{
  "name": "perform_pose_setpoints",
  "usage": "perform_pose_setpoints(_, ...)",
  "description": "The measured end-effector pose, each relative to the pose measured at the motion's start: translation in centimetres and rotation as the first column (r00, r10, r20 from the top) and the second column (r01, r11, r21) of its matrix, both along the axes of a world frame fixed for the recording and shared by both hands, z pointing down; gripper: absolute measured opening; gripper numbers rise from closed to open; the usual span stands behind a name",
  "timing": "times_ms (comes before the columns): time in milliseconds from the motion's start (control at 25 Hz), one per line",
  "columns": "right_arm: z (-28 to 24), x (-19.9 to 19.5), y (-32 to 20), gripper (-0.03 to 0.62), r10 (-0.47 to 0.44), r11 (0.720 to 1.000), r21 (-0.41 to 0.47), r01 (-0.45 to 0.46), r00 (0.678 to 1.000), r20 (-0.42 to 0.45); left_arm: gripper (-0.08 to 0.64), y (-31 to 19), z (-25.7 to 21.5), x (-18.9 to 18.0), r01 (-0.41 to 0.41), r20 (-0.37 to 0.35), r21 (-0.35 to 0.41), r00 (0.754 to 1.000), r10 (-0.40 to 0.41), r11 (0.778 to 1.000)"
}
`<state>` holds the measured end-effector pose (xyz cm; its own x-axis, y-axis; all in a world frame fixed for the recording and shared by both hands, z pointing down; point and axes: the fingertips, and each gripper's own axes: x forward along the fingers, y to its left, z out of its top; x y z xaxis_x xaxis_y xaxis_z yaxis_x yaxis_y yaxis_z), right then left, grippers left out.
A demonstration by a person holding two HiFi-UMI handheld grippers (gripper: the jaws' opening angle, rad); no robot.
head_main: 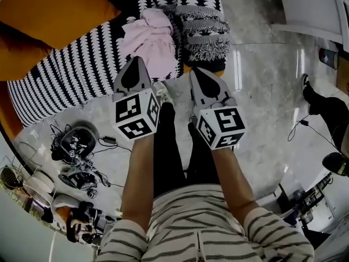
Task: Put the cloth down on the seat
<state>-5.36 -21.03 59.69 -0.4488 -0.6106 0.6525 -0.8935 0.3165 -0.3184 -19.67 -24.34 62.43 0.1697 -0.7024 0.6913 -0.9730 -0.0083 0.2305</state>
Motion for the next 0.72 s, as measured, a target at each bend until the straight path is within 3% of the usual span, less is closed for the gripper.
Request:
perform_pose_setpoints(400, -8.7, 0.5, 1.4, 0.013, -0.032, 0.996, 0.079, 0.029, 0.999, 0.036, 0.003, 3.7, -10.6, 1.5, 0.023, -0.006, 0.112, 1.000, -0.022, 0.993)
perform_pose_setpoints(720, -15.9, 1.3, 1.8, 0.012, -0.087, 0.978, 0.194, 0.074, 0.995, 0.058, 0.003, 5.1, -18.5, 2.9, 0.038, 0.031, 0.240, 0.998, -0.046, 0.970)
